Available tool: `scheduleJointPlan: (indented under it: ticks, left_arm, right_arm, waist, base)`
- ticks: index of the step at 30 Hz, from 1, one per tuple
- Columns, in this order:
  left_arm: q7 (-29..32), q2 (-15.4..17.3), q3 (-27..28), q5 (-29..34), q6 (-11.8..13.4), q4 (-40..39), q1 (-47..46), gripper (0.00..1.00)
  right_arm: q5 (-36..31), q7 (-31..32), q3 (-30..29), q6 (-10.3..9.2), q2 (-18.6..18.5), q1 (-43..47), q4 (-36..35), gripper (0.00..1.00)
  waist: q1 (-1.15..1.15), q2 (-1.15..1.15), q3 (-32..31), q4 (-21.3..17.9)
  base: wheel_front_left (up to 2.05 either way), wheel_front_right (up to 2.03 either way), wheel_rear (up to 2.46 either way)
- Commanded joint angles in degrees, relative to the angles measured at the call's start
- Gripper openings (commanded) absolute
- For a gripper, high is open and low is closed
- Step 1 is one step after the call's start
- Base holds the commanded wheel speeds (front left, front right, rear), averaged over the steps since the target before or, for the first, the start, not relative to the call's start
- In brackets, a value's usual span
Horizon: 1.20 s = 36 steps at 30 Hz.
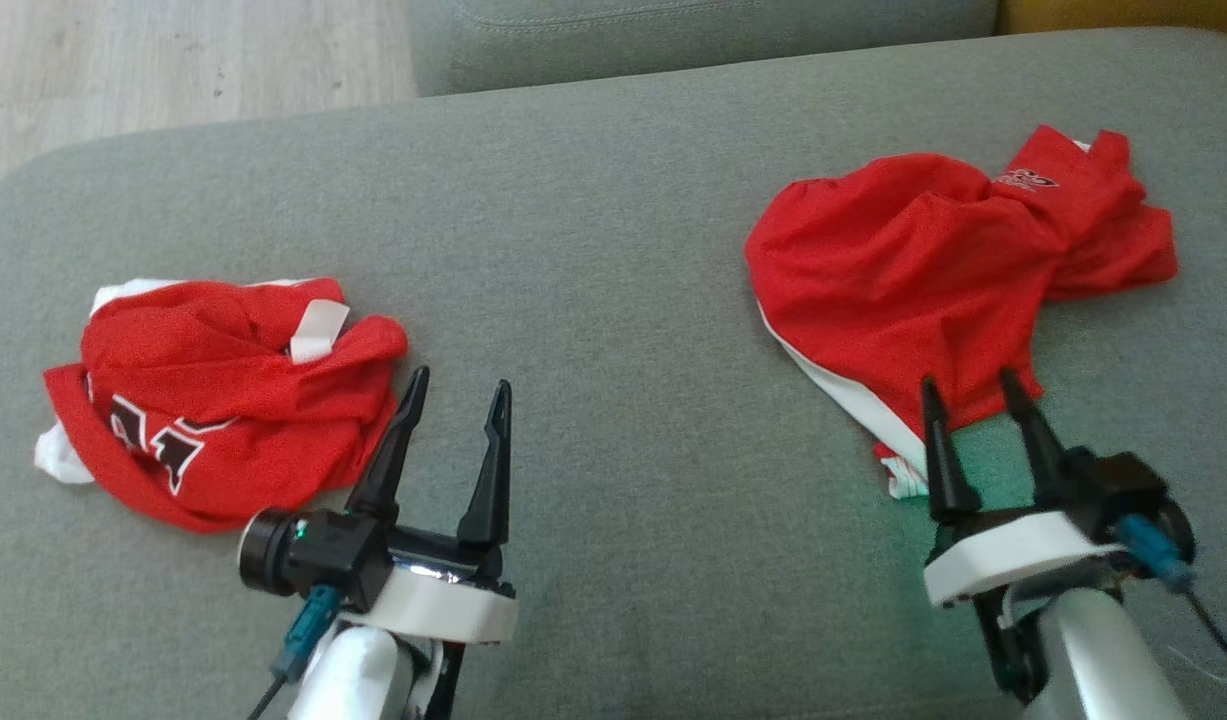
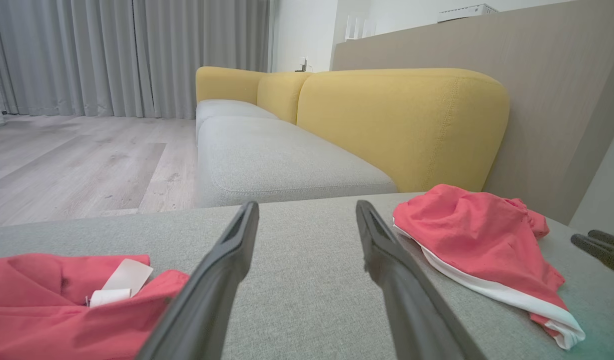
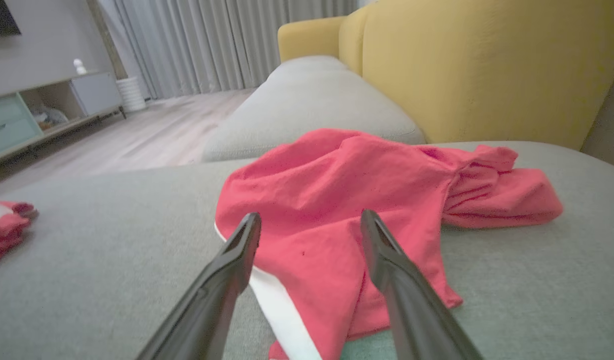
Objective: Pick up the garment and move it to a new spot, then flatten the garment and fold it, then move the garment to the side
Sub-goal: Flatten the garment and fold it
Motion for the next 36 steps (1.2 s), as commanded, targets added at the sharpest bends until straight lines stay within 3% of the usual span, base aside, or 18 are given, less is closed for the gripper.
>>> scheduleJointPlan:
  ticks: [1, 8, 18, 19, 20, 25, 35, 36]
  left_arm:
    - [-0.29, -0.03, 1.19, -0.1, -0.1, -2.04, -1.45, 1.0]
    - [-0.29, -0.03, 0.49, -0.65, 0.03, -2.05, -2.13, 1.0]
    - [-0.29, -0.03, 0.08, -0.92, 0.07, -2.05, -2.98, 1.0]
    - [-0.29, -0.03, 0.12, -0.92, 0.1, -2.04, -3.02, 1.0]
    - [-0.29, -0.03, 0.17, -0.92, 0.12, -2.02, -3.0, 1.0]
    - [-0.29, -0.03, 0.55, -0.91, 0.3, -1.75, -2.53, 1.0]
    - [-0.29, -0.03, 0.72, -1.28, 0.77, -2.01, -1.14, 1.0]
    - [-0.29, -0.03, 0.65, -1.34, 0.84, -2.06, -1.03, 1.0]
  right_arm:
    - [-1.87, -0.05, 2.07, -0.04, -0.21, -1.9, -0.39, 1.0]
    - [-8.2, 6.43, 3.16, -0.04, -0.21, -3.7, 5.12, 1.0]
    - [-11.82, 12.12, -2.24, -0.04, -0.21, -5.71, 10.56, 1.0]
    - [-11.64, 12.34, -2.3, -0.04, -0.21, -5.83, 10.99, 0.89]
    - [-11.57, 12.42, -2.37, -0.04, -0.21, -5.91, 11.32, 0.0]
    - [-13.63, 12.05, -5.29, -0.04, -0.2, -5.88, 11.03, 0.0]
    - [-28.62, 16.28, -21.04, -0.04, -0.2, -3.6, 1.67, 0.0]
    - [-29.21, 16.83, -21.58, -0.04, -0.2, -3.42, 0.9, 0.47]
  waist:
    - [0.0, 0.0, 0.21, 0.45]
    - [0.0, 0.0, 1.46, 2.69]
    - [0.0, 0.0, 2.94, 4.61]
    - [0.0, 0.0, 2.97, 4.62]
    - [0.0, 0.0, 2.93, 4.57]
    - [0.0, 0.0, 2.03, 3.81]
    - [0.0, 0.0, -1.32, 1.37]
    - [0.0, 0.0, -1.42, 1.25]
  base:
    - [0.0, 0.0, 0.0]
    - [0.0, 0.0, 0.0]
    - [0.0, 0.0, 0.0]
    - [0.0, 0.0, 0.0]
    - [0.0, 0.0, 0.0]
    - [0.0, 0.0, 0.0]
    - [0.0, 0.0, 0.0]
    - [0.0, 0.0, 0.0]
